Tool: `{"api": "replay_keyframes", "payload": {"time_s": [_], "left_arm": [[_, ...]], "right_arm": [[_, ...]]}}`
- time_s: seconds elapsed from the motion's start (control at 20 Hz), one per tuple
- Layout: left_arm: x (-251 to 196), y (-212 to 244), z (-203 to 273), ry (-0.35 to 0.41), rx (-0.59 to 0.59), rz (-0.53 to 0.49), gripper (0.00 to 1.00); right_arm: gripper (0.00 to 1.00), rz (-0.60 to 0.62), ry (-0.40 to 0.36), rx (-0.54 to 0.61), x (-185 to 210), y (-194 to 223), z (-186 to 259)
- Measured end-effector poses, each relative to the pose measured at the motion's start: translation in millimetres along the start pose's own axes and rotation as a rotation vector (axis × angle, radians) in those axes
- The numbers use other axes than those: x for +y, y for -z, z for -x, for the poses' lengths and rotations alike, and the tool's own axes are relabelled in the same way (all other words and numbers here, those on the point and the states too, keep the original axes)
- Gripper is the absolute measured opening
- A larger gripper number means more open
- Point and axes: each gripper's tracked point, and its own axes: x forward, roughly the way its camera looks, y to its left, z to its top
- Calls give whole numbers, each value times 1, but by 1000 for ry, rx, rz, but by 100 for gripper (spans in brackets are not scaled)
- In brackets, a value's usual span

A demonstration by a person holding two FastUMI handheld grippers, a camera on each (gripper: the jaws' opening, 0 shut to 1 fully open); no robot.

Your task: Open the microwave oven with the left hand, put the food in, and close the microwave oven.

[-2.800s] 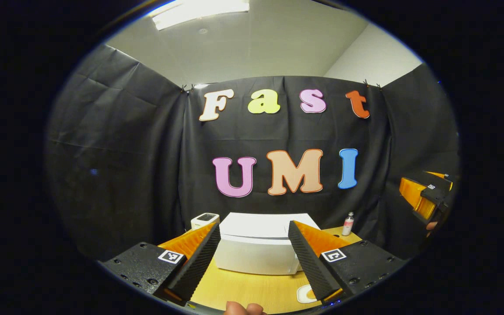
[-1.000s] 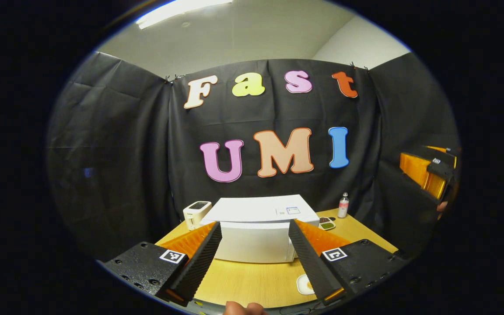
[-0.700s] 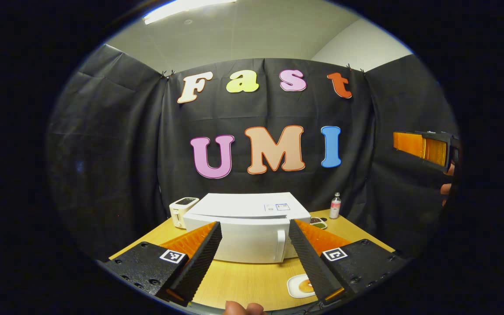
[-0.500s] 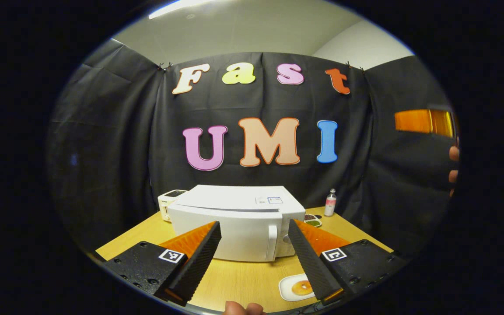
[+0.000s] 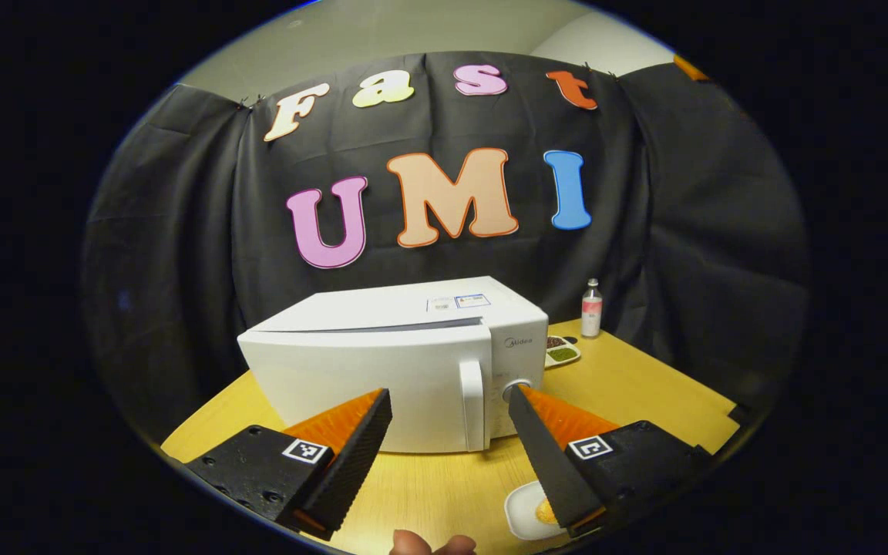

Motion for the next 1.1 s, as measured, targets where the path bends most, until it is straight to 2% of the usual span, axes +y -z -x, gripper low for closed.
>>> {"api": "replay_keyframes", "payload": {"time_s": [0.35, 0.55, 0.7, 0.8, 0.85, 0.9, 0.95, 1.0, 1.1], "left_arm": [[-23, 35, -54, 50, 86, -38, 97], [-19, 44, -75, 20, 118, -22, 95], [-19, 52, -82, 19, 139, -16, 92], [-17, 51, -83, 13, 136, -14, 85], [-18, 52, -83, 15, 142, -19, 73], [-27, 58, -85, 47, 159, -21, 66], [-32, 65, -88, 60, 184, -49, 49], [-33, 61, -87, 63, 161, -78, 36], [-31, 58, -86, 66, 145, -57, 24]], "right_arm": [[98, 57, 90, 8, -33, 2, 11], [96, 76, 133, 9, -48, 1, 13], [96, 68, 133, 24, -48, 4, 9], [96, 66, 126, 43, -47, 10, 7], [96, 68, 123, 48, -46, 11, 6], [96, 69, 118, 49, -44, 11, 6], [96, 68, 113, 46, -42, 9, 4], [96, 70, 109, 42, -40, 7, 3], [96, 80, 101, 35, -39, 5, 4]]}}
